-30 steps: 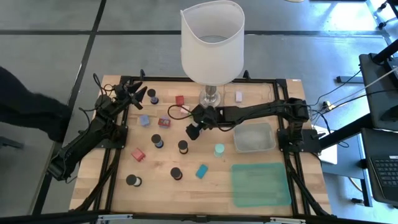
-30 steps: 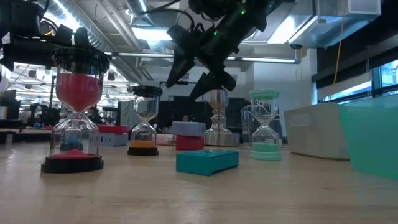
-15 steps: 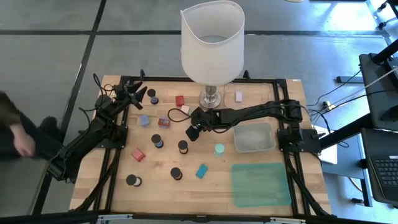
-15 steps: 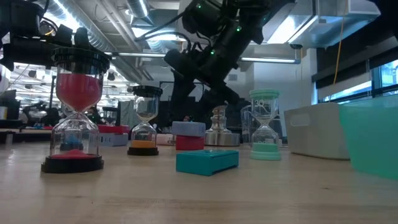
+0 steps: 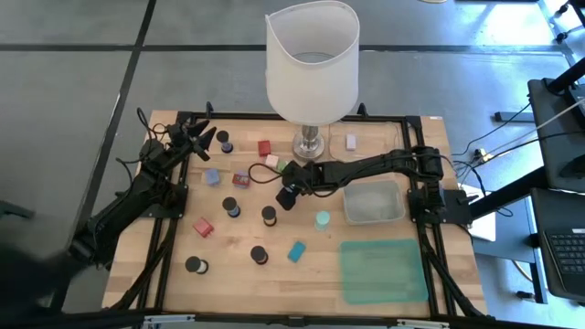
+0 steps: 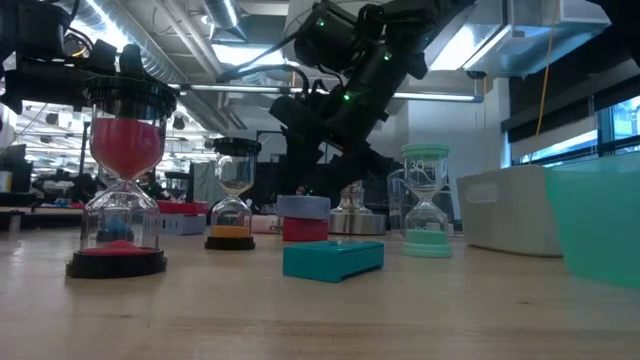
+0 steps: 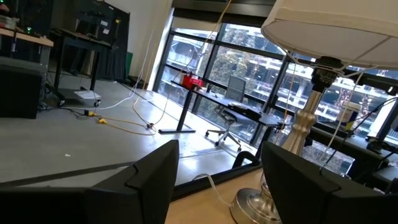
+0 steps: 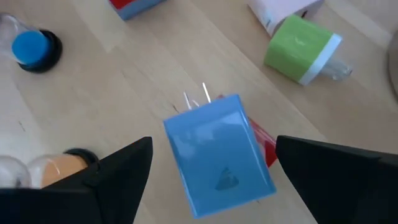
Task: Pick & Place Office items
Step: Put the purple charger adapter into the gray bin
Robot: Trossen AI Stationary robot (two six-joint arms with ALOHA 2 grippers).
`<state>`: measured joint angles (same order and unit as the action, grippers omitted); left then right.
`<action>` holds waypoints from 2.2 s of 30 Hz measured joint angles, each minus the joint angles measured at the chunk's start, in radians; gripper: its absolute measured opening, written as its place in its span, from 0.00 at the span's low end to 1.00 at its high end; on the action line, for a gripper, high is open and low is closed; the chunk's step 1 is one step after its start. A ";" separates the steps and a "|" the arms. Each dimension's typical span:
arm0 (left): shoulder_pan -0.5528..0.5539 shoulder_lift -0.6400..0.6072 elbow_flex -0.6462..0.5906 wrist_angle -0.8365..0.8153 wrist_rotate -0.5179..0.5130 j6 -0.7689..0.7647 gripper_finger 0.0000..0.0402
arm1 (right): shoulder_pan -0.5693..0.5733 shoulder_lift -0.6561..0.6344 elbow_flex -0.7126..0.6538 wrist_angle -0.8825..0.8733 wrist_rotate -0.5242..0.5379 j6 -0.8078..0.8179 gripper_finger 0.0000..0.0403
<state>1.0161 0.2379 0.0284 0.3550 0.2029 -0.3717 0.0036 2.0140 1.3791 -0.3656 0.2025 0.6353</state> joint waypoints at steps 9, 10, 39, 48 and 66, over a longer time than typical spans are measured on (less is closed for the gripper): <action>0.000 0.000 0.000 0.000 0.000 0.000 0.56 | 0.001 0.030 -0.008 0.008 0.003 -0.019 0.85; 0.000 0.000 0.000 0.000 0.000 0.000 0.56 | 0.001 0.035 -0.008 0.014 0.006 -0.011 0.85; 0.000 0.000 0.000 0.000 0.000 0.000 0.56 | 0.005 0.041 -0.007 0.033 0.052 0.090 0.63; 0.000 0.000 0.000 0.000 0.000 0.000 0.56 | 0.005 0.037 -0.005 0.021 0.068 0.126 0.60; 0.000 0.000 0.000 -0.001 0.000 0.000 0.56 | -0.022 -0.144 0.035 -0.187 0.120 0.233 0.60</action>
<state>1.0164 0.2380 0.0284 0.3542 0.2028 -0.3716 -0.0179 1.8697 1.4139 -0.5529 0.3221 0.8684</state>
